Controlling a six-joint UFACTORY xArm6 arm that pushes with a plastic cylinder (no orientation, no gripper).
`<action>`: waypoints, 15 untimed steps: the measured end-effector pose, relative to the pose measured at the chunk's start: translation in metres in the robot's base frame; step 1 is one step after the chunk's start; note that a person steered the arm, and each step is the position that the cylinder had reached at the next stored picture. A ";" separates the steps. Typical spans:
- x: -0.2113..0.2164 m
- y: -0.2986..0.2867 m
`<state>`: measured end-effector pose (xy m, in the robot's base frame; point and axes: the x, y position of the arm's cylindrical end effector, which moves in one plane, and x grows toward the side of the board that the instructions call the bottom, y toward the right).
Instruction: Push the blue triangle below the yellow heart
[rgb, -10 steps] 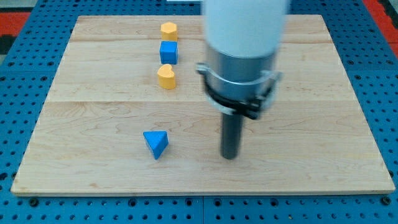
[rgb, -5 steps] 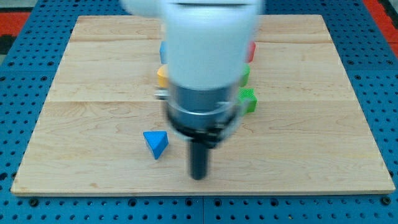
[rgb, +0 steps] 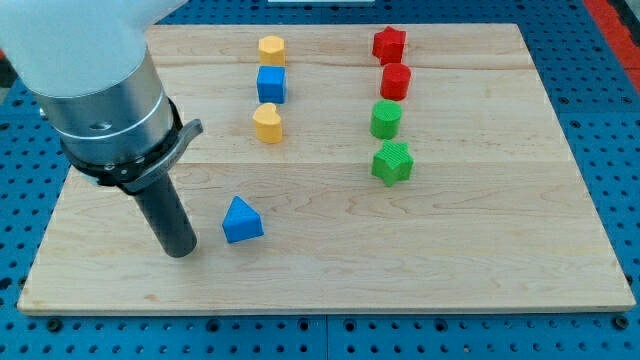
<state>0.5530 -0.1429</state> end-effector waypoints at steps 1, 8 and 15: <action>0.000 0.006; -0.004 0.047; -0.017 0.040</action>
<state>0.5361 -0.1032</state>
